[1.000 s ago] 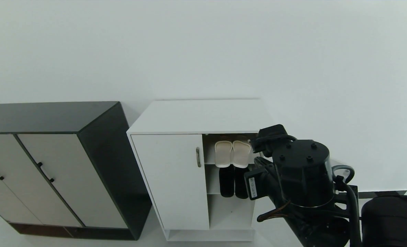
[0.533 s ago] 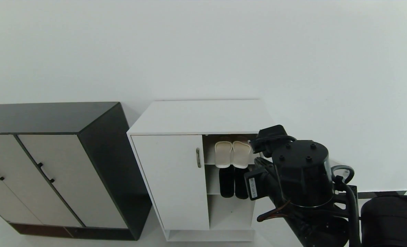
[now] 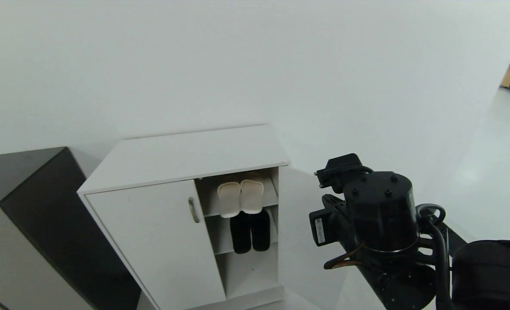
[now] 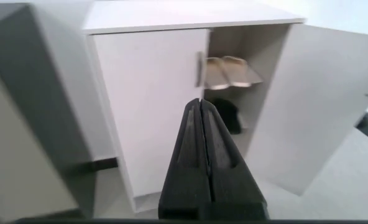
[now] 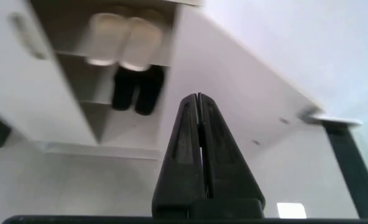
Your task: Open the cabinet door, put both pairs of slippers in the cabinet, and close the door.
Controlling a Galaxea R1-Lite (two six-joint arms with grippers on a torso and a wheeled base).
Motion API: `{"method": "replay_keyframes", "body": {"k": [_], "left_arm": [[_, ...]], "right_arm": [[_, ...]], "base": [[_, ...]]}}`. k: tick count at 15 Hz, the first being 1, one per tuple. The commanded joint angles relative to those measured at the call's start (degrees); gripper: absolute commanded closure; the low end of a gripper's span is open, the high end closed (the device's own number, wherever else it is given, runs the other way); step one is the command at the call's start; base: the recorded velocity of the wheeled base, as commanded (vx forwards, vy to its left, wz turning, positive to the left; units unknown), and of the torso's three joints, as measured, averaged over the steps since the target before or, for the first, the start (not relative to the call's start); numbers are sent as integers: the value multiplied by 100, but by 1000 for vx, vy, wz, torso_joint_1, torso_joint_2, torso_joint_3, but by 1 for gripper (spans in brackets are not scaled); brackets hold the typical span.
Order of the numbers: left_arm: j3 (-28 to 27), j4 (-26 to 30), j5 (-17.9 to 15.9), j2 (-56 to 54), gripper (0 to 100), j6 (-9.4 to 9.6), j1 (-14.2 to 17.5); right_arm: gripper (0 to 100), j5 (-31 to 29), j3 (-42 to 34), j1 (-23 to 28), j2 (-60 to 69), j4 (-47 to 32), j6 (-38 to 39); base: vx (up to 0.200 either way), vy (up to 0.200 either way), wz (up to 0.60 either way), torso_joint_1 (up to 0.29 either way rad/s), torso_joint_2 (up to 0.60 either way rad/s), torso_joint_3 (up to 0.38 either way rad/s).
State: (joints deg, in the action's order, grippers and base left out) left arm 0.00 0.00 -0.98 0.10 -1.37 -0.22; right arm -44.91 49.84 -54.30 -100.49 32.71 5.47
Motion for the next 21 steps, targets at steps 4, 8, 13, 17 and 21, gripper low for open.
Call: {"method": "replay_keyframes", "body": {"k": [4,8,13,17,21], "left_arm": [[0,0,1,-1,100,-4,4],[0,0,1,-1,100,5,4],[0,0,1,-1,100,5,4],[0,0,1,-1,100,5,4],[0,0,1,-1,100,5,4]], "right_arm": [[100,800,281,1246,64,69,-152],[100,1661,712,2099,-50,16,-108],[100,2109,1318,2564,-656,-230,296],[100,2522,1819,2837,-1149,-274,648],[100,2724,2276,3153,-1808,-124,771]], "base": [[0,0,0,0,0,0],[-50,0,0,-1,1,-2],[-160,0,0,1,3,0],[0,0,0,0,0,0],[0,0,0,0,0,0]]}}
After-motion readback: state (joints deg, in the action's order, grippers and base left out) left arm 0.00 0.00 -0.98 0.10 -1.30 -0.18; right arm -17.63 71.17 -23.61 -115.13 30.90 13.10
